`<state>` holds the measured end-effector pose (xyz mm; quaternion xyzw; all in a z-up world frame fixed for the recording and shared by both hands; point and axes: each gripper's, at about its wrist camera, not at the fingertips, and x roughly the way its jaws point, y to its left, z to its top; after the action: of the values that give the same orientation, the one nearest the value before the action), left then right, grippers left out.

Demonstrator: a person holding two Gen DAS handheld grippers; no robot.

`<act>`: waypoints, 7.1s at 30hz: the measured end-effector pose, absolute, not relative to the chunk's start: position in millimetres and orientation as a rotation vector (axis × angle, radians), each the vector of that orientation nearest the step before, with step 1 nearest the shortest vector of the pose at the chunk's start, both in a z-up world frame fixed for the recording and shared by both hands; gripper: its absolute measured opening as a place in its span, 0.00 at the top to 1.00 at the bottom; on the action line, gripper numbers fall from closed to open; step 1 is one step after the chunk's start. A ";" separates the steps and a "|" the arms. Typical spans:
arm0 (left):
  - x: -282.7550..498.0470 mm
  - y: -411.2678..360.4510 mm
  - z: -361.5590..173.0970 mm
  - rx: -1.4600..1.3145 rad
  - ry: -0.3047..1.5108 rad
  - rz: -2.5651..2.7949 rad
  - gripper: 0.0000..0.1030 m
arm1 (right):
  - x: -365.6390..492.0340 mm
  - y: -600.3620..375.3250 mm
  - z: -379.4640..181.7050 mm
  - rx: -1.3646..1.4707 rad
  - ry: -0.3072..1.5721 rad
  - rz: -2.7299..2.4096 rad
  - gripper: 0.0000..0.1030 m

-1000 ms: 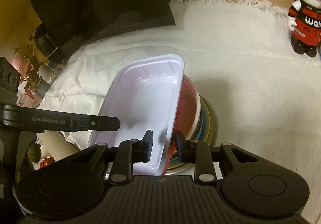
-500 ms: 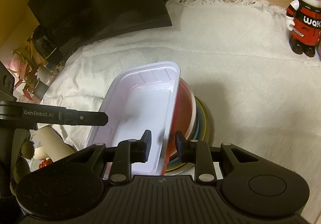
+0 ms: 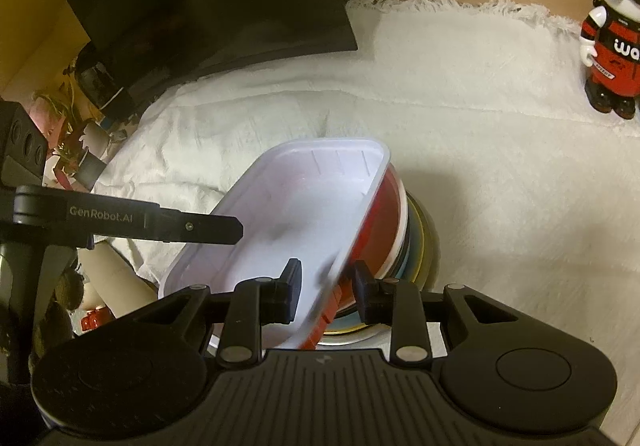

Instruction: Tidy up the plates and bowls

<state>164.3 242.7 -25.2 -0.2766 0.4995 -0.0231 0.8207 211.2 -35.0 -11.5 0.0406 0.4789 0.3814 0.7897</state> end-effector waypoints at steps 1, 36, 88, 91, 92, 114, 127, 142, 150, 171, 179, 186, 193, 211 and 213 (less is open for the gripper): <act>164.6 242.9 -25.3 -0.590 1.063 -0.048 0.76 | 211.3 -35.1 -12.4 0.086 1.033 0.818 0.72; 192.3 236.4 -29.9 -0.540 1.040 -0.070 0.76 | 245.6 -16.1 -21.0 0.054 0.958 0.736 0.69; 148.8 247.6 -34.4 -0.537 1.027 -0.132 0.77 | 206.5 -16.2 -7.6 -0.033 0.964 0.782 0.69; 150.4 250.2 -35.3 -0.567 1.039 -0.145 0.77 | 203.0 -15.8 -8.5 -0.037 0.972 0.791 0.69; 151.8 252.3 -35.0 -0.585 1.039 -0.142 0.77 | 202.1 -16.0 -8.3 -0.038 0.971 0.794 0.69; 172.3 269.0 -26.1 -0.592 1.009 -0.181 0.77 | 195.8 -26.4 -4.8 0.092 1.011 0.694 0.69; 155.6 258.6 -30.4 -0.603 0.993 -0.107 0.76 | 181.6 -32.0 -7.7 0.111 0.962 0.750 0.69; -4.7 165.0 20.4 -0.386 0.639 0.093 0.81 | 105.7 -104.8 18.6 0.145 0.824 0.729 0.53; -40.8 97.6 10.0 -0.335 0.703 0.033 0.87 | 37.3 -136.4 3.3 0.084 0.858 0.698 0.53; -59.7 68.2 7.3 -0.162 0.826 0.115 0.86 | 10.4 -136.1 3.5 0.059 0.889 0.646 0.50; -64.0 71.4 10.8 -0.147 0.828 0.129 0.86 | 4.0 -128.7 4.5 0.054 0.888 0.668 0.50; -66.8 73.3 11.3 -0.151 0.826 0.127 0.86 | -0.1 -125.2 4.6 0.050 0.892 0.677 0.50; -69.7 73.7 12.1 -0.155 0.819 0.131 0.86 | -2.2 -121.9 5.8 0.049 0.888 0.683 0.50; -74.3 75.1 14.6 -0.167 0.815 0.126 0.86 | -5.3 -119.7 5.6 0.052 0.888 0.684 0.50; -75.0 75.9 14.1 -0.171 0.815 0.127 0.86 | -5.4 -119.4 5.5 0.050 0.889 0.686 0.50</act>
<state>-75.0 75.9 14.1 -0.0828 0.3957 0.0615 0.9126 -5.4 -119.4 5.5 0.0239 0.4213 0.3251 0.8463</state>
